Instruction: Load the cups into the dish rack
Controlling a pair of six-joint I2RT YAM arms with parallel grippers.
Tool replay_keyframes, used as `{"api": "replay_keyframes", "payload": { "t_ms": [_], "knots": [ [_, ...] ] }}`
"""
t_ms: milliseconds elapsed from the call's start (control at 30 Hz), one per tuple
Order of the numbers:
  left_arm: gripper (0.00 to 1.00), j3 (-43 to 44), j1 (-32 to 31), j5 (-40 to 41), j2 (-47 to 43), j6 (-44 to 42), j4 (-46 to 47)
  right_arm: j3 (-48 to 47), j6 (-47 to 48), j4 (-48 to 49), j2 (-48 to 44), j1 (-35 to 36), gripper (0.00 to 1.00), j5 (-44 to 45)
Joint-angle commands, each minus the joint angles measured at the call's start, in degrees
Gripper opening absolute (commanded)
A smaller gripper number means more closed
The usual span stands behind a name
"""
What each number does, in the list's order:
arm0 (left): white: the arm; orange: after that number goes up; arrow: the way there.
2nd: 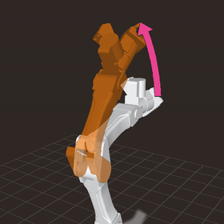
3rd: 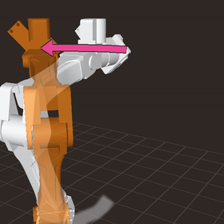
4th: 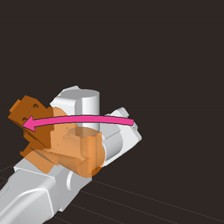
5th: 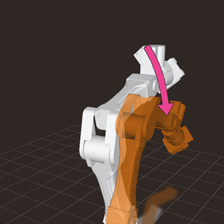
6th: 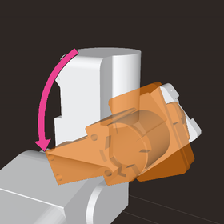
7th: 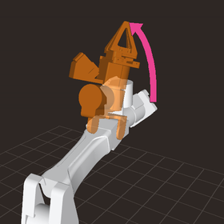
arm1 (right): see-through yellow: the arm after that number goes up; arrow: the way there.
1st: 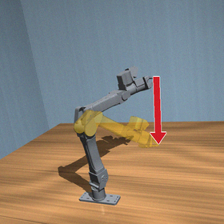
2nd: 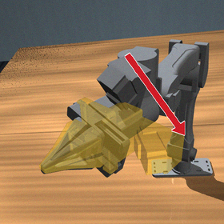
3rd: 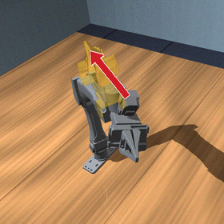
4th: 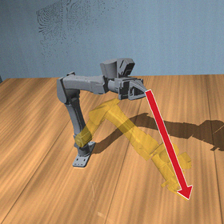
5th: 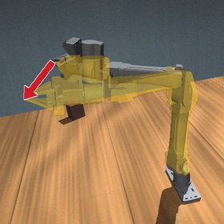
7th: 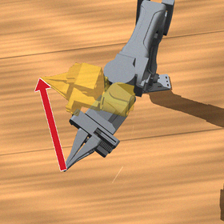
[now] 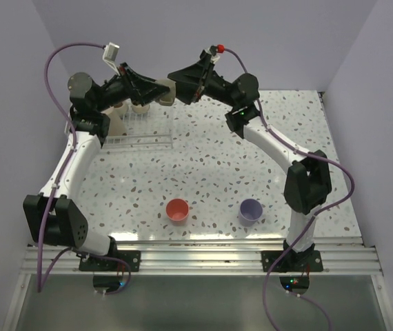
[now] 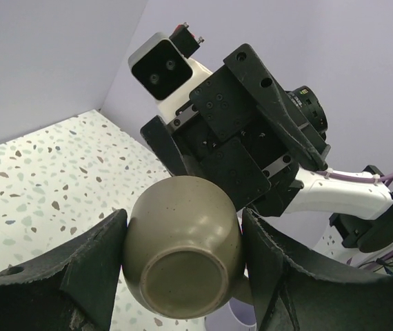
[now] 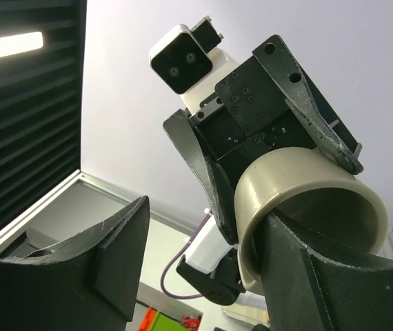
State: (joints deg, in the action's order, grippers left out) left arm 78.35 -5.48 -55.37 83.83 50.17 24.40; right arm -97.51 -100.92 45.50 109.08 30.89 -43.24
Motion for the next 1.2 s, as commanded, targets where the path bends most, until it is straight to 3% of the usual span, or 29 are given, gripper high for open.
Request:
{"api": "replay_keyframes", "payload": {
  "t_ms": [0,333,567,733,833,967,1167],
  "knots": [
    [0.0,2.25,1.69,-0.61,0.81,-1.13,-0.59,0.92,1.61,1.7,-4.4,-0.83,0.64,0.79],
    [0.0,3.48,4.33,-1.49,3.0,-0.07,0.82,3.21,2.92,0.39,-4.05,-1.27,0.61,-0.61],
    [0.0,7.96,7.04,-0.17,6.07,-8.86,-11.63,5.84,8.72,-7.24,-6.59,-2.59,0.59,-2.98],
    [0.0,9.19,8.11,-0.17,9.41,-10.87,-12.62,8.48,11.45,-9.72,-8.79,-3.91,0.58,-4.21],
    [0.0,12.7,8.2,1.93,12.22,-17.44,-19.37,9.36,12.85,-11.56,-9.41,-4.96,0.57,-5.09],
    [0.0,21.73,8.11,9.38,17.32,-27.48,-37.71,9.97,15.4,-15.6,-10.81,-6.37,0.56,-6.32],
    [0.0,29.57,7.85,21.6,24.62,-34.88,-50.31,10.5,17.87,-18.42,-11.43,-7.43,0.55,-7.99]
  ]
}}
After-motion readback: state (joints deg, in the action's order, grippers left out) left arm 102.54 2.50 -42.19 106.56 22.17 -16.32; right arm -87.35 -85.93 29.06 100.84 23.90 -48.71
